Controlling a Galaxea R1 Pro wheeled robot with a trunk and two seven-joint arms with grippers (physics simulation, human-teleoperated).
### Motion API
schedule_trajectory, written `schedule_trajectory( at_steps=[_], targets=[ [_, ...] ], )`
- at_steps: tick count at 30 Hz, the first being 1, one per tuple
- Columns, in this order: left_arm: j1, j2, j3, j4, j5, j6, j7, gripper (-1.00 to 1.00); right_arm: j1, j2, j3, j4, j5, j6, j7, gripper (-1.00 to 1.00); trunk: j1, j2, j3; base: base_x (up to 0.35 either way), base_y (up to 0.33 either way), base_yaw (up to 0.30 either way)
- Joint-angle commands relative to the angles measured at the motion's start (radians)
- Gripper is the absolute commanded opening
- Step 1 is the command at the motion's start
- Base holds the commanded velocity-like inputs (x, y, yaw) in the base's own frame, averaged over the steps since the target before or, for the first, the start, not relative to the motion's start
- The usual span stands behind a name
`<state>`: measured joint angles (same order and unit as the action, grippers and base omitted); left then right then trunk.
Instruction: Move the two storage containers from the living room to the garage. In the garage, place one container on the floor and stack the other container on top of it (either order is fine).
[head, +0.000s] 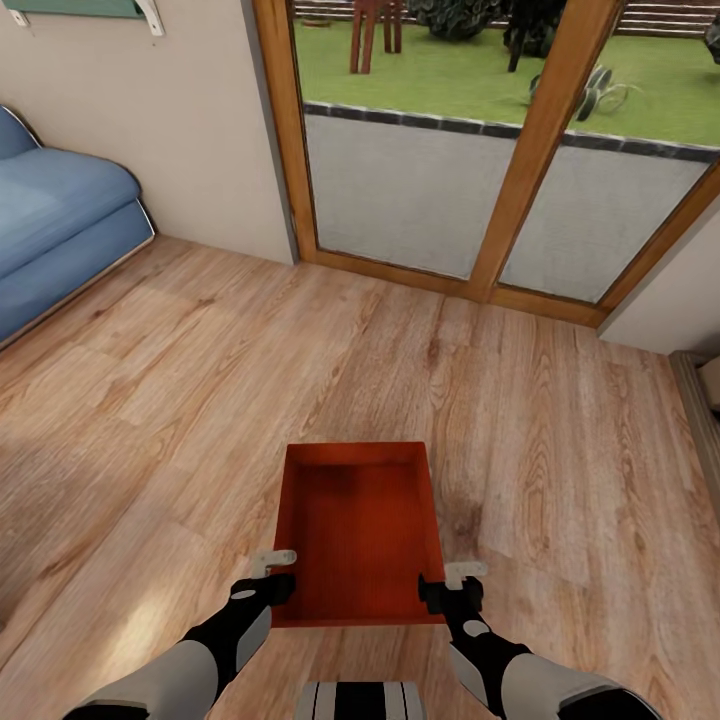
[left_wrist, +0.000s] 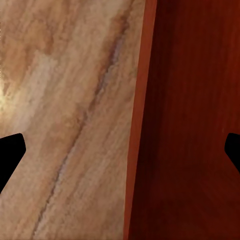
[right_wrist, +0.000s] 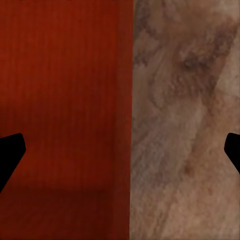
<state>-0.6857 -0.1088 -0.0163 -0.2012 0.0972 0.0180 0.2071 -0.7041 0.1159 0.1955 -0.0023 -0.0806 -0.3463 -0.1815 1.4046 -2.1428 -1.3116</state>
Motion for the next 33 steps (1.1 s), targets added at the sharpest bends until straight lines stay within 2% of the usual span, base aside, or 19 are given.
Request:
schedule_trajectory(
  at_steps=[1,6,16,33],
  targets=[
    [0.0,0.0,-0.002,-0.001,0.01,0.002,0.003,1.0,0.0,0.0,0.009,0.001,-0.008,-0.003,-0.003,1.0,0.0,0.0,-0.001,0.0,0.0,0.0],
    [0.0,0.0,-0.002,-0.001,0.01,0.002,0.003,1.0,0.0,0.0,0.009,0.001,-0.008,-0.002,-0.003,1.0,0.0,0.0,-0.001,0.0,0.0,0.0],
    [0.0,0.0,-0.004,-0.001,0.009,0.002,0.003,1.0,-0.001,0.0,0.009,0.001,-0.008,-0.002,-0.003,1.0,0.038,-0.07,-0.032,0.0,0.0,0.0],
    [0.0,0.0,-0.005,-0.003,0.009,0.002,0.003,1.0,0.0,0.001,0.009,0.001,-0.008,-0.002,-0.003,1.0,0.038,-0.07,-0.032,0.0,0.0,0.0]
  ],
)
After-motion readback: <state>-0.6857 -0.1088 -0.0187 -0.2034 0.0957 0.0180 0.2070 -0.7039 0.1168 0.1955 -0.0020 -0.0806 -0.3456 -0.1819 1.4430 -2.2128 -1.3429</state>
